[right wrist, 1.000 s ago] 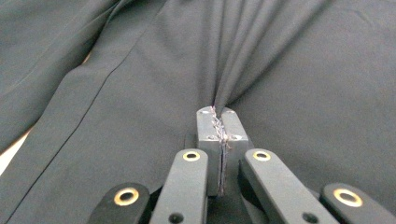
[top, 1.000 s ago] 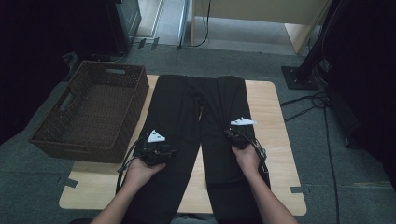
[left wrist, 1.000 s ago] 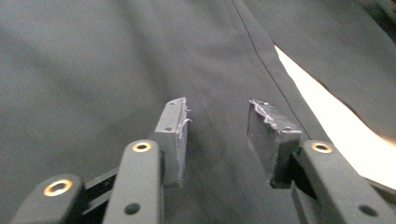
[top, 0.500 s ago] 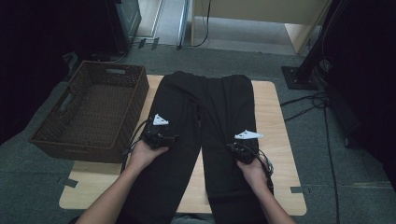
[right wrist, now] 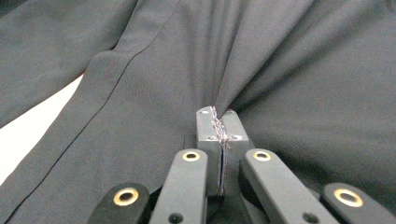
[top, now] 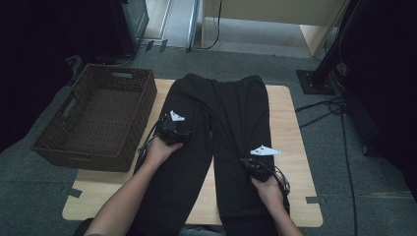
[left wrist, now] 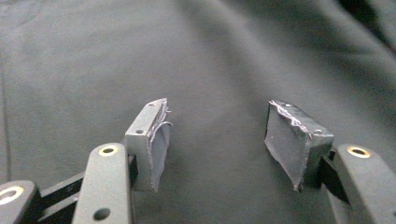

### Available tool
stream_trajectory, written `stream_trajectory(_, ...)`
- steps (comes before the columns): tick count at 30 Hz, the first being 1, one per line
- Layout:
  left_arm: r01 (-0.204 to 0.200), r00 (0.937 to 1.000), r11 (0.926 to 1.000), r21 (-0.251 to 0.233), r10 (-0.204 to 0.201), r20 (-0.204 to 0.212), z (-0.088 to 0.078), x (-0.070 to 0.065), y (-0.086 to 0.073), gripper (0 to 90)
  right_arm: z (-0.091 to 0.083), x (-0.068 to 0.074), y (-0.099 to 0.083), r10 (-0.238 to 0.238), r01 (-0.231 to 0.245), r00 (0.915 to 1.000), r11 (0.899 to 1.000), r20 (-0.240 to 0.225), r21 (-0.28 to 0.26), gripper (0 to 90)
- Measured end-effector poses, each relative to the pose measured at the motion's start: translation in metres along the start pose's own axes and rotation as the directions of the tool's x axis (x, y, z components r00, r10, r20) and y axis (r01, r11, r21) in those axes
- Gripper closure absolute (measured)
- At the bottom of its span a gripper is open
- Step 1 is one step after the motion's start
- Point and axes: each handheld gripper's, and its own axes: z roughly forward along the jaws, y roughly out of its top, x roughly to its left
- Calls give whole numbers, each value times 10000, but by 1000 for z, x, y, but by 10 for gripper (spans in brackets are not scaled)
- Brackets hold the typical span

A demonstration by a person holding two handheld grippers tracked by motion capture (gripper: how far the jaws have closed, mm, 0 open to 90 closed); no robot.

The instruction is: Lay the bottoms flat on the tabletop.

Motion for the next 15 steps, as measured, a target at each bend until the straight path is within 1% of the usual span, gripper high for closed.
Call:
stream_trajectory(1, 0, 10000, 10000, 0, 0, 0, 0, 0, 0, 398, -1, 1, -1, 35, -35, 10000, 10000, -32, 7, 895)
stream_trajectory(2, -145, 9999, 9999, -52, 144, -75, 0, 1, -2, 399, -2, 1, -2, 56, -56, 10000, 10000, -54, -6, 894)
stream_trajectory(3, -145, 9999, 9999, -52, 144, -75, 0, 1, -2, 401, -2, 1, -2, 56, -56, 10000, 10000, -54, -6, 894)
stream_trajectory(4, -167, 9998, 9998, -100, 166, -83, 0, 0, -3, 401, -4, 1, -4, 163, -163, 9998, 9999, -111, 1, 894)
stream_trajectory(5, -236, 9997, 9996, -158, 235, -101, 0, 0, -4, 403, -5, 1, -5, 197, -197, 9995, 9998, -228, 16, 893)
stream_trajectory(6, -269, 9996, 9994, -233, 268, -68, 0, 0, -6, 414, -6, 1, -7, 286, -282, 9984, 9996, -486, 76, 893)
stream_trajectory(7, -287, 9996, 9990, -344, 286, -34, -1, 0, -7, 414, -6, 1, -7, 286, -282, 9984, 9996, -486, 76, 893)
stream_trajectory(8, -281, 9996, 9983, -501, 280, -27, -1, 1, -10, 431, -9, 2, -9, 537, -520, 9963, 9983, -672, 272, 893)
stream_trajectory(9, -293, 9996, 9979, -585, 293, 6, -2, 1, -11, 448, -10, 4, -10, 412, -396, 9968, 9989, -678, 249, 893)
stream_trajectory(10, -258, 9997, 9972, -705, 258, 1, -2, 1, -12, 486, -12, 6, -11, 285, -265, 9971, 9992, -710, 292, 893)
stream_trajectory(11, -258, 9997, 9972, -705, 258, 1, -2, 1, -12, 536, -12, 6, -11, 285, -265, 9971, 9992, -710, 292, 893)
stream_trajectory(12, -332, 9994, 9962, -810, 341, 88, -3, 1, -14, 614, -13, 8, -12, 26, -7, 9984, 9995, -568, 328, 888)
stream_trajectory(13, -332, 9994, 9962, -810, 341, 88, -3, 1, -14, 674, -13, 8, -12, 26, -7, 9984, 9995, -568, 328, 888)
stream_trajectory(14, -463, 9984, 9947, -917, 492, 288, -4, -1, -16, 739, -11, 7, -12, -95, 104, 9986, 9998, -528, 163, 883)
stream_trajectory(15, -565, 9976, 9939, -944, 600, 344, -4, -3, -17, 802, -10, 6, -12, -64, 69, 9981, 9999, -614, 78, 881)
